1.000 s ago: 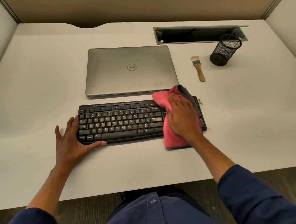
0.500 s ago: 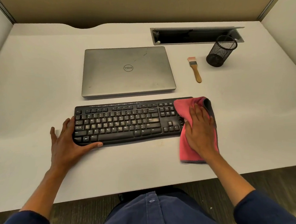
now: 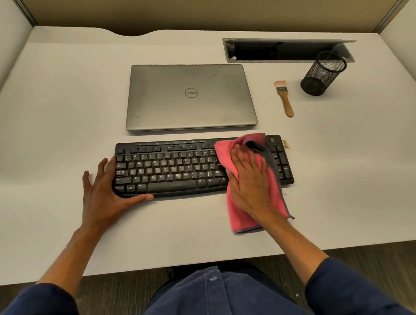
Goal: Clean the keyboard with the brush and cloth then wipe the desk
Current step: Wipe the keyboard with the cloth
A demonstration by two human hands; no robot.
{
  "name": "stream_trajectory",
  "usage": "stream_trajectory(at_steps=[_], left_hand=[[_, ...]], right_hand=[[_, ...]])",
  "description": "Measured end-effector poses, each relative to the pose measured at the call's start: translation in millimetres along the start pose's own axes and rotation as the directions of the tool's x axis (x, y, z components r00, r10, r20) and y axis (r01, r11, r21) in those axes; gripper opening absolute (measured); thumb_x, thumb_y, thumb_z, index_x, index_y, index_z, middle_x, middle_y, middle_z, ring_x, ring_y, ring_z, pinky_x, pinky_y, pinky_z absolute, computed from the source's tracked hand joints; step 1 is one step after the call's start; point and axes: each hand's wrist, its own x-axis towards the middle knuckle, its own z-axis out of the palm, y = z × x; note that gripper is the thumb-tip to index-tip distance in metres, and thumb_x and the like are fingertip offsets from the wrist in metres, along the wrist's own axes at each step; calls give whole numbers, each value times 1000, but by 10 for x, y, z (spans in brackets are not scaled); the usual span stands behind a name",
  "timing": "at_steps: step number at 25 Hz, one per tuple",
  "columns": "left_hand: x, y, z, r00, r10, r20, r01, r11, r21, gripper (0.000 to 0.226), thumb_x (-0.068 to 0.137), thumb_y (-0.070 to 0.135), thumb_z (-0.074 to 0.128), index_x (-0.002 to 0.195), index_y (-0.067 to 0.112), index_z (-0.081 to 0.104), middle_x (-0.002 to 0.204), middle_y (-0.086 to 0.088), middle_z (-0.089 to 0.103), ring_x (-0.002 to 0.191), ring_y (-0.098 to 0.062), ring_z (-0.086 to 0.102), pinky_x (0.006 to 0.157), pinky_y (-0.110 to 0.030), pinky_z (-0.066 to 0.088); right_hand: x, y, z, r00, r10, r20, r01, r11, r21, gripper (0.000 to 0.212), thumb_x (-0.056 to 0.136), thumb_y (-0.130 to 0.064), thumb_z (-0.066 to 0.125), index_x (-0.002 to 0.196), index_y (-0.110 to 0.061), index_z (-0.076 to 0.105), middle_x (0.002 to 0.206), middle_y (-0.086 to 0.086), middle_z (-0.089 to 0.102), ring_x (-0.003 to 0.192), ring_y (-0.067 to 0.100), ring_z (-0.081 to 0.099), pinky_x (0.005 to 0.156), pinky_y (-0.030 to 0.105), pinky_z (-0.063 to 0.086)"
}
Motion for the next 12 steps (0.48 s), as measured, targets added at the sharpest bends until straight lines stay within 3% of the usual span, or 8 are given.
stream_trajectory(at_steps=[6, 12], left_hand=[[15, -56, 4, 1000, 10, 2, -10, 1000, 0, 124, 50, 90, 60, 152, 30, 26, 156, 4, 34, 150, -11, 15, 124, -47, 1], [38, -113, 27, 1000, 2, 2, -3, 1000, 11, 126, 50, 93, 59, 153, 28, 26, 156, 4, 34, 151, -7, 9, 124, -47, 1]], right_hand=[[298, -536, 135, 996, -70, 53, 69, 997, 26, 70, 94, -47, 8, 158, -20, 9, 166, -3, 11, 153, 16, 4, 124, 45, 1], [588, -1100, 262, 976, -179, 122, 173, 983, 56, 61, 103, -38, 34, 158, -21, 13, 165, -3, 15, 153, 20, 7, 123, 50, 3]])
